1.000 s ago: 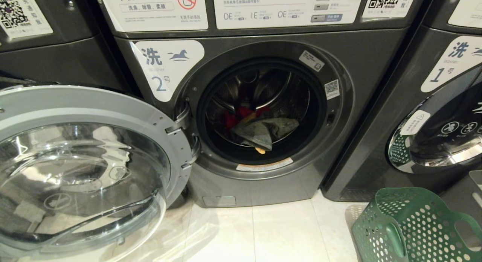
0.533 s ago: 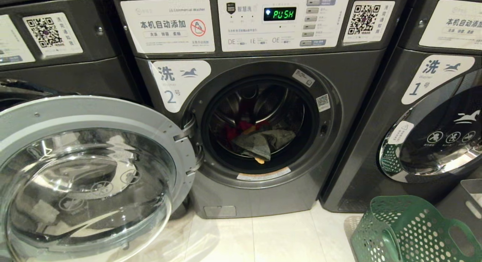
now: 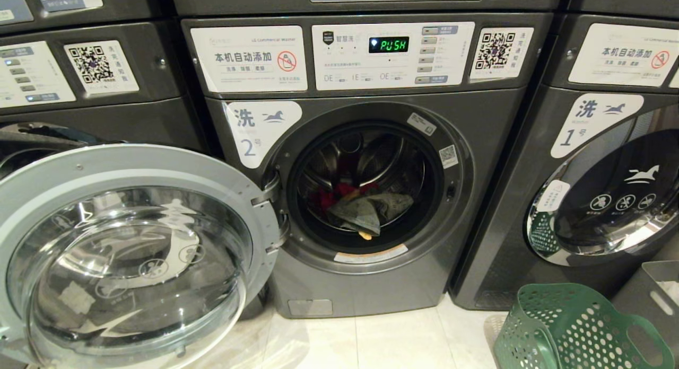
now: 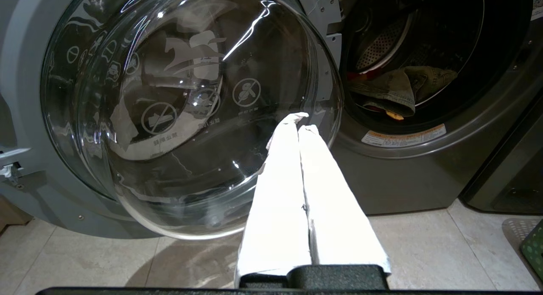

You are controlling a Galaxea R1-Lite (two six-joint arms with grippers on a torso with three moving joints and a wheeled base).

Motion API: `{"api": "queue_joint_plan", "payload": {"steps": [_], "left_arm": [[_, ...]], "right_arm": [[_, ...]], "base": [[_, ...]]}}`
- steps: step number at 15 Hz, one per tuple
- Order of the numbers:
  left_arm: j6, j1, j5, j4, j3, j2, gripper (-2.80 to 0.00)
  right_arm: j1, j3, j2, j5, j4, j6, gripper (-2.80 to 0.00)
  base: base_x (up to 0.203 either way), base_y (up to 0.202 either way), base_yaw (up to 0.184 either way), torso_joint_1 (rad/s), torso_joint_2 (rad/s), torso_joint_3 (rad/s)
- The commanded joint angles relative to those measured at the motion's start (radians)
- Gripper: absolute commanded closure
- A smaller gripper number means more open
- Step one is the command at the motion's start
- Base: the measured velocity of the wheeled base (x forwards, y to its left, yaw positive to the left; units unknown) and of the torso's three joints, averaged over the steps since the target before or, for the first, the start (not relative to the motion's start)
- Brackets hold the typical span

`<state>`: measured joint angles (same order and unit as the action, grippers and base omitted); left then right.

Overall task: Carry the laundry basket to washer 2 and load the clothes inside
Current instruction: Close the washing machine door with the left hand

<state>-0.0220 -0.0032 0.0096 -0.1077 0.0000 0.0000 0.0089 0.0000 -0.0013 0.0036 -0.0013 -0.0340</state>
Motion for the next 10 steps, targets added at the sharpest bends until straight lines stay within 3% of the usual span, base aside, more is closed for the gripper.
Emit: {"api": "queue_joint_plan", "payload": {"steps": [1, 4, 10], "left_arm": [[-0.001, 0.000, 0.001, -0.001, 0.040, 0.002, 0.00], [0.001, 0.000, 0.001, -0.001, 0.040, 0.002, 0.00], [0.001, 0.000, 0.000, -0.001, 0.040, 0.001, 0.00]], "right_arm": [[0.000, 0.000, 0.001, 0.001, 0.000, -0.001, 0.00], [0.000, 0.000, 0.001, 0.001, 0.000, -0.001, 0.00], [0.000, 0.000, 0.001, 0.001, 0.000, -0.001, 0.00]], "base": [[0.000, 0.000, 0.000, 0.000, 0.00, 0.000], [-0.038, 0.000, 0.001, 0.004, 0.00, 0.001], [-0.191, 0.000, 0.001, -0.002, 0.00, 0.005]]}}
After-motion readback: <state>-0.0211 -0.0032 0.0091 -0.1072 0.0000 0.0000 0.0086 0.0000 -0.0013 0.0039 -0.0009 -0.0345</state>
